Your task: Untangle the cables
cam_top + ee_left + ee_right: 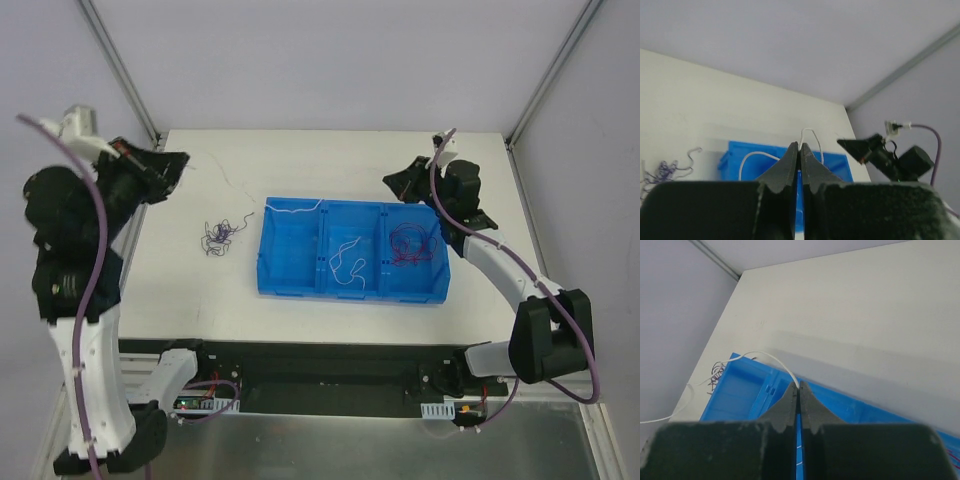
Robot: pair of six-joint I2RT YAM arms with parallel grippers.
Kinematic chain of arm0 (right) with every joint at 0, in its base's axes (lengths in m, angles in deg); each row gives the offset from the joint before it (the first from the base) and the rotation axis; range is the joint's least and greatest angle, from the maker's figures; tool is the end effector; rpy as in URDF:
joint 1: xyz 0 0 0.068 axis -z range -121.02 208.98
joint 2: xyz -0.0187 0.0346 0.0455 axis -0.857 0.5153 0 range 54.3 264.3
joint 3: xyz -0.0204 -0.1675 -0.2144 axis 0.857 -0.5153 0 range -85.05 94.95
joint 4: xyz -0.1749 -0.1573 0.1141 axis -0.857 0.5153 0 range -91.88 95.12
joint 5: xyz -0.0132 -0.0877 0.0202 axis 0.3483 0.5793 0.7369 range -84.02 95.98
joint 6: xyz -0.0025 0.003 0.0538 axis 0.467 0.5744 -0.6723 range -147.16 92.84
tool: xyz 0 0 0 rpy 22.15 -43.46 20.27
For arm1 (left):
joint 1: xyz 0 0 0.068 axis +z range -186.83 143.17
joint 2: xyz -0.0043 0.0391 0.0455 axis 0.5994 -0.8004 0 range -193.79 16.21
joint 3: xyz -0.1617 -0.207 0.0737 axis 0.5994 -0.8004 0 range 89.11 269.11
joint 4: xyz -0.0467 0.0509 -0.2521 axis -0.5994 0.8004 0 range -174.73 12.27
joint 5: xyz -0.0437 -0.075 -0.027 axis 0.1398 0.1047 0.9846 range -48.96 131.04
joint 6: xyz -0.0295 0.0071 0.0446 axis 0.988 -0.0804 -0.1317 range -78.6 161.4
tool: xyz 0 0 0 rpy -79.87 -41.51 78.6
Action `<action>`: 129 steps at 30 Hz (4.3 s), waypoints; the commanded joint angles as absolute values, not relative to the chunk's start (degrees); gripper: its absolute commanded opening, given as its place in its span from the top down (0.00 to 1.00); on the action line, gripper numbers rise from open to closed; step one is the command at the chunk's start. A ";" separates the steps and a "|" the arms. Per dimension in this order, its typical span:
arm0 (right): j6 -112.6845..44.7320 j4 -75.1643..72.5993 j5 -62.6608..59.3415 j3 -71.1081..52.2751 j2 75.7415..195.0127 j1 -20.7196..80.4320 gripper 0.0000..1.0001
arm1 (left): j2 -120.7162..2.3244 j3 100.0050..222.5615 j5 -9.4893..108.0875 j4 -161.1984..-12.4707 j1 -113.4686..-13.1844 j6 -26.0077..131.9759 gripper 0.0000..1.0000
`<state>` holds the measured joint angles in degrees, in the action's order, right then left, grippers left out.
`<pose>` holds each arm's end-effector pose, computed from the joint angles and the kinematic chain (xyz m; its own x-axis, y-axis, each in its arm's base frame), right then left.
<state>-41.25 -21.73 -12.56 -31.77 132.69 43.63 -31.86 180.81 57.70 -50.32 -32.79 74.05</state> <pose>0.3071 0.0960 0.3126 -0.2212 0.1787 -0.9587 -0.5181 0.8113 0.2707 0.0867 -0.0041 0.5397 0.0186 -0.5169 -0.8559 0.2671 0.8275 -0.4939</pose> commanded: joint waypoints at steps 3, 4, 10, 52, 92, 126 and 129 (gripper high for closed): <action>-24.30 -18.79 -31.27 -28.99 126.37 41.94 0.99 | -41.35 172.98 74.02 -58.18 -44.26 80.60 1.00; -19.30 -13.71 -31.11 -27.93 125.41 40.63 0.99 | -41.79 171.22 71.73 -60.28 -48.21 81.04 1.00; -7.13 -2.41 -26.54 -27.57 120.66 36.48 0.99 | -51.36 167.86 65.83 -64.60 -62.65 81.48 1.00; 0.96 15.78 -23.12 -17.20 135.24 32.44 0.77 | -50.69 153.18 66.62 -67.69 -60.56 73.40 0.26; -15.28 -8.72 -17.22 13.13 158.88 15.65 0.42 | -79.32 162.68 58.16 -51.33 -31.30 51.68 0.49; -24.86 -8.03 -20.39 12.85 159.93 14.07 0.42 | -70.03 157.15 67.42 -61.35 -25.93 58.72 1.00; -31.80 -8.03 -19.95 16.36 163.62 13.72 0.43 | -62.65 154.34 62.32 -61.53 -25.93 58.80 1.00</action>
